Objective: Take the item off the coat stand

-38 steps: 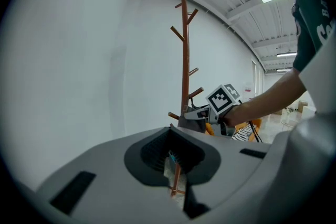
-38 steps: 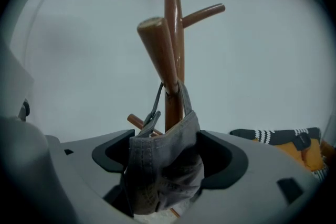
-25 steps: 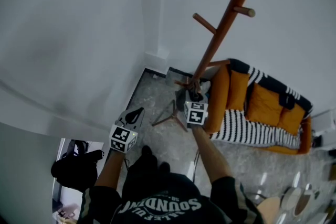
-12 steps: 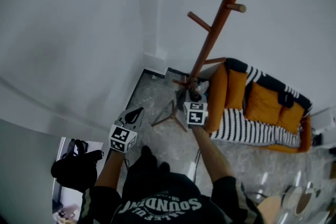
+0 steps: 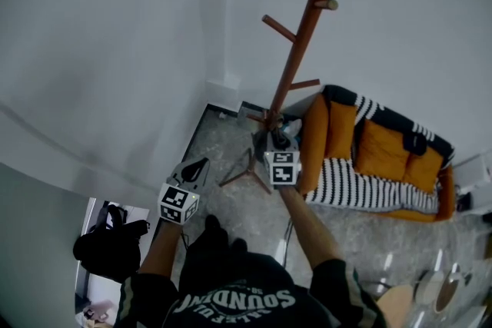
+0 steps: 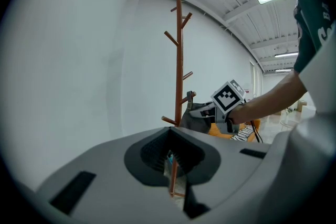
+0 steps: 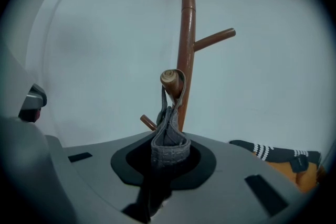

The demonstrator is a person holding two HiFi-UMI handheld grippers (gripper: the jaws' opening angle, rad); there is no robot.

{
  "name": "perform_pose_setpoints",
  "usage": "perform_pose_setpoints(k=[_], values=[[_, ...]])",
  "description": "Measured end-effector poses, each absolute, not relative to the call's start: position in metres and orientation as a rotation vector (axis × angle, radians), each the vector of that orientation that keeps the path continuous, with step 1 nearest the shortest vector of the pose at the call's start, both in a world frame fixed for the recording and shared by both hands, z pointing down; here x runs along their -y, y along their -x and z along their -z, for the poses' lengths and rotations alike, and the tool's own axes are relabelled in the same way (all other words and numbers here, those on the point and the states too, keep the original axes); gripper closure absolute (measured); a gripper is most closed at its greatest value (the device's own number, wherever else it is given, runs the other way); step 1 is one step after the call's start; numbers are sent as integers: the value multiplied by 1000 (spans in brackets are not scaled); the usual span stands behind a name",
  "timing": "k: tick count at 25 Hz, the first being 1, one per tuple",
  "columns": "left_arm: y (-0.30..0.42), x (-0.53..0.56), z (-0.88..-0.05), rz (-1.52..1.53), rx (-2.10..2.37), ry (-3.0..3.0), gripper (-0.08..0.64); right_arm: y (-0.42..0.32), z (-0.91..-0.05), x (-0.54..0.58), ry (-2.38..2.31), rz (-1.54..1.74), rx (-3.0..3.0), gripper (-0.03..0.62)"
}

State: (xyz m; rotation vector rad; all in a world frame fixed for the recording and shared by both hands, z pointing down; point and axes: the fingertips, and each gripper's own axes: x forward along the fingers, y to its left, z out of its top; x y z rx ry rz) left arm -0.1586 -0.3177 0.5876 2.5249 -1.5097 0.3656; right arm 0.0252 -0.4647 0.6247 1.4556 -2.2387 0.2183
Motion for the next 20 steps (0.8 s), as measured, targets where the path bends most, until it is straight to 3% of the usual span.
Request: perform_pose_setpoints(k=[20], values=[[127,290,-569,-352,1524,-2565,560,-43,-586,401,-1396,-176,2395,540]])
